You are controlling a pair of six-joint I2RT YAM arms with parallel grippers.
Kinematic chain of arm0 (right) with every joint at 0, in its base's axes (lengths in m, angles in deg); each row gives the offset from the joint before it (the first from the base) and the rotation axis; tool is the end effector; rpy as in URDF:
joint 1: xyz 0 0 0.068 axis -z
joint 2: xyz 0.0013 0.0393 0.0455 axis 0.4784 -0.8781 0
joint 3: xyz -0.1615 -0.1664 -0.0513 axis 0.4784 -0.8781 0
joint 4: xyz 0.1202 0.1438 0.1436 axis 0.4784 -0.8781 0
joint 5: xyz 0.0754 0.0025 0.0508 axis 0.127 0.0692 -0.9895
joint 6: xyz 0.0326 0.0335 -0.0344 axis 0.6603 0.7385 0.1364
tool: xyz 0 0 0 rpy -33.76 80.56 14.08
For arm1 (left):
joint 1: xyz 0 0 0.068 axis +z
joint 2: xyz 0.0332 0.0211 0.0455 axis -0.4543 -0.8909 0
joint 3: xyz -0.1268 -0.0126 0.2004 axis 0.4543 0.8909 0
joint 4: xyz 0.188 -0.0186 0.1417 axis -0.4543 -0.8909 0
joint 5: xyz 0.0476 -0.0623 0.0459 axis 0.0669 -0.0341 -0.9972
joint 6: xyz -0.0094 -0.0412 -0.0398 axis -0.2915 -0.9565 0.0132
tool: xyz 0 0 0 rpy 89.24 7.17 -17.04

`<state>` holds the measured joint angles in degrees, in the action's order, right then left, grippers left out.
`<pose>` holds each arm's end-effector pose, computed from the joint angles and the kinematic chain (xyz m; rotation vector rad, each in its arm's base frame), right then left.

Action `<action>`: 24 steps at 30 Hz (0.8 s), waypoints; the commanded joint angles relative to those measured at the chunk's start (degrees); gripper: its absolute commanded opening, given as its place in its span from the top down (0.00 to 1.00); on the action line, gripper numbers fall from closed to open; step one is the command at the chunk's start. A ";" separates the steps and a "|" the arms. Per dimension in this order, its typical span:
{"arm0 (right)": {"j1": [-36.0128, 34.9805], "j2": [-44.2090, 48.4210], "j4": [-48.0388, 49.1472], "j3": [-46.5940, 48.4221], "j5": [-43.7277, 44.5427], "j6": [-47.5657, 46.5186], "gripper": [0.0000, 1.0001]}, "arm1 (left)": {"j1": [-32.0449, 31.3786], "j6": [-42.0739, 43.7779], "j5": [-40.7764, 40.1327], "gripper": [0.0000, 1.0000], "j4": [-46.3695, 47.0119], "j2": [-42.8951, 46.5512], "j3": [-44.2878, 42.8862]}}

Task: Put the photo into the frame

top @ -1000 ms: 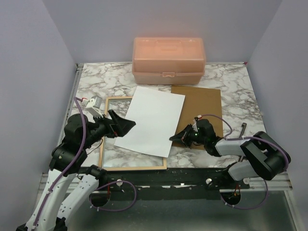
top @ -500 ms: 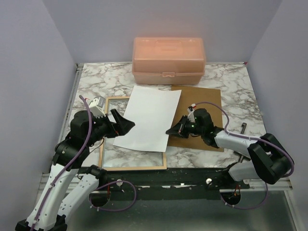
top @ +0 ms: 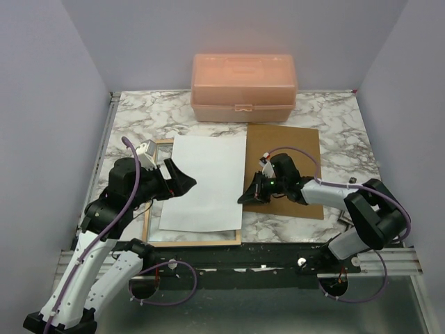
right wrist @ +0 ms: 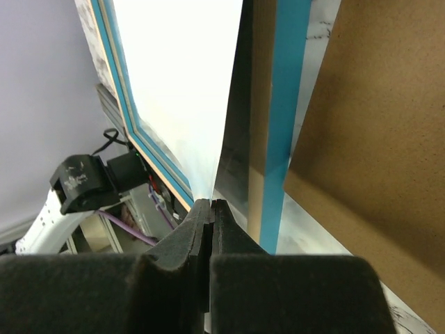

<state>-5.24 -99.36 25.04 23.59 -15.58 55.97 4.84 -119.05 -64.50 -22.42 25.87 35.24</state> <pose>0.2088 0.1685 0.1337 0.0874 2.6206 1.3831 0.1199 -0.0608 0.3055 -0.1683 2.1642 -0.9326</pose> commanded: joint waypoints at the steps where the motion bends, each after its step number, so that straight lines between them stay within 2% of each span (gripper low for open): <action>1: -0.28 -2.08 -1.94 2.33 -4.33 -3.21 1.00 | 0.29 0.65 0.81 0.12 0.25 -0.41 0.84; 24: -2.00 -8.22 -8.21 11.05 -7.17 -7.09 1.00 | 0.29 1.44 2.19 0.12 0.34 -2.52 1.73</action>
<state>-5.87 -105.98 19.44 32.29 -20.89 50.31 4.84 -118.64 -63.76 -22.38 23.66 36.75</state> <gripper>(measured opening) 0.028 0.883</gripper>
